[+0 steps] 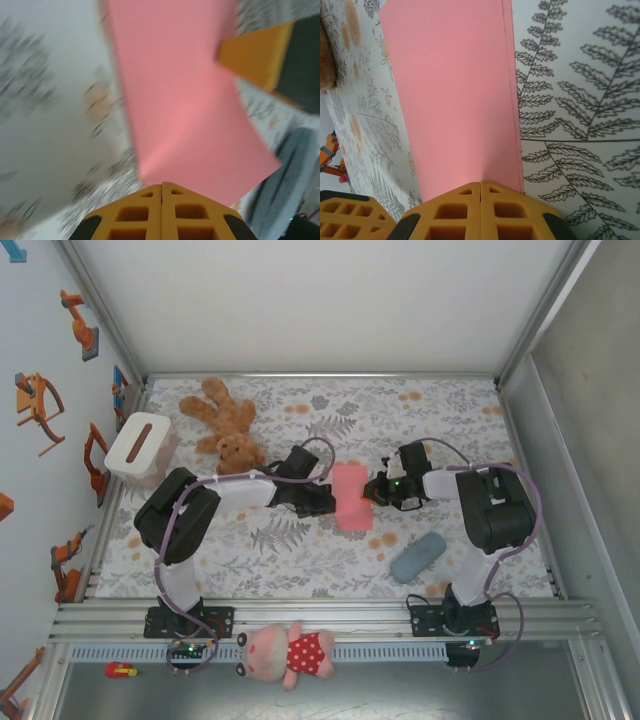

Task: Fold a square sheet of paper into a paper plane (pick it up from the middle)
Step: First fold the square sheet of paper in half at the center of the table.

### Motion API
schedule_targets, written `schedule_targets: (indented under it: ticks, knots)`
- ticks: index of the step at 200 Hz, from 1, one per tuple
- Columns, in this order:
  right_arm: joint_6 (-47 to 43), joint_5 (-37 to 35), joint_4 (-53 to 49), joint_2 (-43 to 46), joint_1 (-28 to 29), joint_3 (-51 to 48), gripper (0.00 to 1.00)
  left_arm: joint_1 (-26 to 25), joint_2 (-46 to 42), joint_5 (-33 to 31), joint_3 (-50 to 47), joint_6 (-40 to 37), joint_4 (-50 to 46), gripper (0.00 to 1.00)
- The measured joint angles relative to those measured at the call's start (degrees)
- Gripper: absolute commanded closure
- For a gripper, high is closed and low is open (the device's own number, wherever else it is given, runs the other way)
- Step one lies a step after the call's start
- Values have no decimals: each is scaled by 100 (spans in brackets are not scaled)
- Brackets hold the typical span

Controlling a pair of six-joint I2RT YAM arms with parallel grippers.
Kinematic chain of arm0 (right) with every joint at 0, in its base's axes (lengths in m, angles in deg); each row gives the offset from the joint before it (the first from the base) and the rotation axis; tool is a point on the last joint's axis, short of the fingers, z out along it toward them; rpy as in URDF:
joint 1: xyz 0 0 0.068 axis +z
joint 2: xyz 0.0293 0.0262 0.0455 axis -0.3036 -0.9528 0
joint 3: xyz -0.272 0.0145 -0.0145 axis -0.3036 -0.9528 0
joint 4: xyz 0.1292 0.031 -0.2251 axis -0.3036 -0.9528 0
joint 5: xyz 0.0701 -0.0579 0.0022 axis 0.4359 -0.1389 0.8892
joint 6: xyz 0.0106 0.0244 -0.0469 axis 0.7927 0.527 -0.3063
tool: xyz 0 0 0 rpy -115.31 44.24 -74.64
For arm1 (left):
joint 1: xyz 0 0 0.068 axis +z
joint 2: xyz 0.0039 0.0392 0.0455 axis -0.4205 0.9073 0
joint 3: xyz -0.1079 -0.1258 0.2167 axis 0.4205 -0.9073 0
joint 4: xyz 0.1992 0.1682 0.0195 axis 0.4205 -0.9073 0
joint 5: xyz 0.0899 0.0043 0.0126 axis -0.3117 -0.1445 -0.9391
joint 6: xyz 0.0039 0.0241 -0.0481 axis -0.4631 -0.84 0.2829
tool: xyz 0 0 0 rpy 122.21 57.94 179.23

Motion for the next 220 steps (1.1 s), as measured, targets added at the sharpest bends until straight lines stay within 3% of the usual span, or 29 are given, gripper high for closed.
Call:
schedule_targets:
  ticks: [87,220]
  knots:
    - [131,-9,151,24,2,-81,100,-188,949,380,667,33,81,100]
    - [138,-9,195,33,0,-98,100,-660,142,76,-439,-636,201,100]
